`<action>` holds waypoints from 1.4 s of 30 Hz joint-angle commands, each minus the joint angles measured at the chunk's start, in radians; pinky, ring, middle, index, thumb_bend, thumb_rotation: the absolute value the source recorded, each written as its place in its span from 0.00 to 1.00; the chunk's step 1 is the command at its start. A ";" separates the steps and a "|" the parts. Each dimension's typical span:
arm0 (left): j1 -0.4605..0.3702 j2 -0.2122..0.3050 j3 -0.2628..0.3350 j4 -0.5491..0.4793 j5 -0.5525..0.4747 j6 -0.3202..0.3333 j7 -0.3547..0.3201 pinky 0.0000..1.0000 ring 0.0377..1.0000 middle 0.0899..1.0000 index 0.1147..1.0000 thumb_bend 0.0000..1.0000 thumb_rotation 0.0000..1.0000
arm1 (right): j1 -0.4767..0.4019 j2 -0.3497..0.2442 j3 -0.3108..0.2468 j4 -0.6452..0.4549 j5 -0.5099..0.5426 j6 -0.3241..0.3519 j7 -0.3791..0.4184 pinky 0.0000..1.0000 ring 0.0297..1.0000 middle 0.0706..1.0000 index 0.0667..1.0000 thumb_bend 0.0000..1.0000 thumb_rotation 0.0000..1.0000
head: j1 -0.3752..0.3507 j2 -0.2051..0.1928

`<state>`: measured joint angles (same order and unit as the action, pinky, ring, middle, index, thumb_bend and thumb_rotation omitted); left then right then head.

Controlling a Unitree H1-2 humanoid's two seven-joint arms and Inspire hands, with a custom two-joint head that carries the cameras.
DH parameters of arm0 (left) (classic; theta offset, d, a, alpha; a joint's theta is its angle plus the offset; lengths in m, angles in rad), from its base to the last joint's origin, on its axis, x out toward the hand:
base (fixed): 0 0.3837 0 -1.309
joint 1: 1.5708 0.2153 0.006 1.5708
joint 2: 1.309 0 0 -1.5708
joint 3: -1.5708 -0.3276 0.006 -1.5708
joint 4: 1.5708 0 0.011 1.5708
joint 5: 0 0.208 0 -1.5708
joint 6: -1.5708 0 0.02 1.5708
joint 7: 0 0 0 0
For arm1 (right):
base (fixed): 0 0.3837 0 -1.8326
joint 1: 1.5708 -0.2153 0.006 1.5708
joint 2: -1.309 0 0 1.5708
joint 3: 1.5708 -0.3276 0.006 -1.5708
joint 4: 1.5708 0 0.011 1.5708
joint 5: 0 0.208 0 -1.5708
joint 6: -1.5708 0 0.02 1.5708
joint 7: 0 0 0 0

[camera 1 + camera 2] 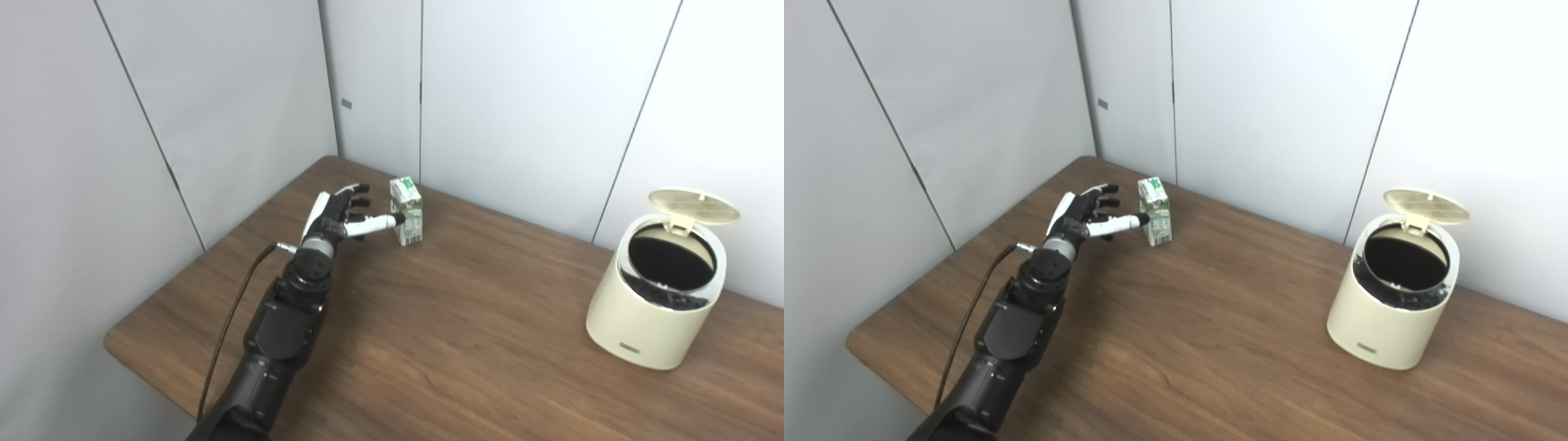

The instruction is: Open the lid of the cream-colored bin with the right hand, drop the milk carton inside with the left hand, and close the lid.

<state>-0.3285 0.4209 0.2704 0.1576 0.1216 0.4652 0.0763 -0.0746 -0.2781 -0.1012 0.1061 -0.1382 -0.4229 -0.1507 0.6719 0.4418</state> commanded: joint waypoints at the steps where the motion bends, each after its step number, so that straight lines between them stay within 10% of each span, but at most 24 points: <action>1: -0.042 0.036 -0.005 0.004 0.023 -0.015 0.014 0.61 0.75 0.80 0.91 1.00 0.31 | 0.029 0.023 0.007 0.040 -0.006 -0.046 -0.010 0.50 0.64 0.66 0.64 0.34 0.63 | -0.003 0.000; 13: -0.122 0.035 -0.039 0.088 0.007 -0.027 0.001 0.79 0.87 0.89 0.91 1.00 0.22 | 0.041 0.035 0.011 0.028 -0.049 -0.045 -0.036 0.49 0.63 0.65 0.63 0.31 0.59 | -0.041 -0.014; 20: -0.163 0.058 -0.106 0.125 0.037 -0.032 -0.020 0.64 0.76 0.79 0.89 1.00 0.28 | 0.049 0.045 0.012 0.018 -0.061 -0.044 -0.046 0.48 0.63 0.65 0.61 0.30 0.57 | -0.063 -0.017; 29: -0.226 0.039 -0.141 0.202 0.007 -0.083 -0.040 0.84 0.92 0.94 0.94 1.00 0.26 | 0.064 0.057 0.011 -0.014 -0.062 -0.018 -0.037 0.46 0.62 0.64 0.61 0.34 0.63 | -0.087 -0.016; 42: -0.249 0.026 -0.174 0.255 0.019 -0.120 -0.037 0.82 0.89 0.91 0.91 1.00 0.25 | 0.070 0.072 0.013 -0.036 -0.073 -0.005 -0.034 0.44 0.61 0.64 0.61 0.41 0.71 | -0.117 -0.014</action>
<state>-0.5339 0.4302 0.1077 0.4214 0.1264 0.3766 0.0374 -0.0406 -0.2517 -0.1045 0.0529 -0.2141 -0.4186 -0.1833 0.5538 0.4264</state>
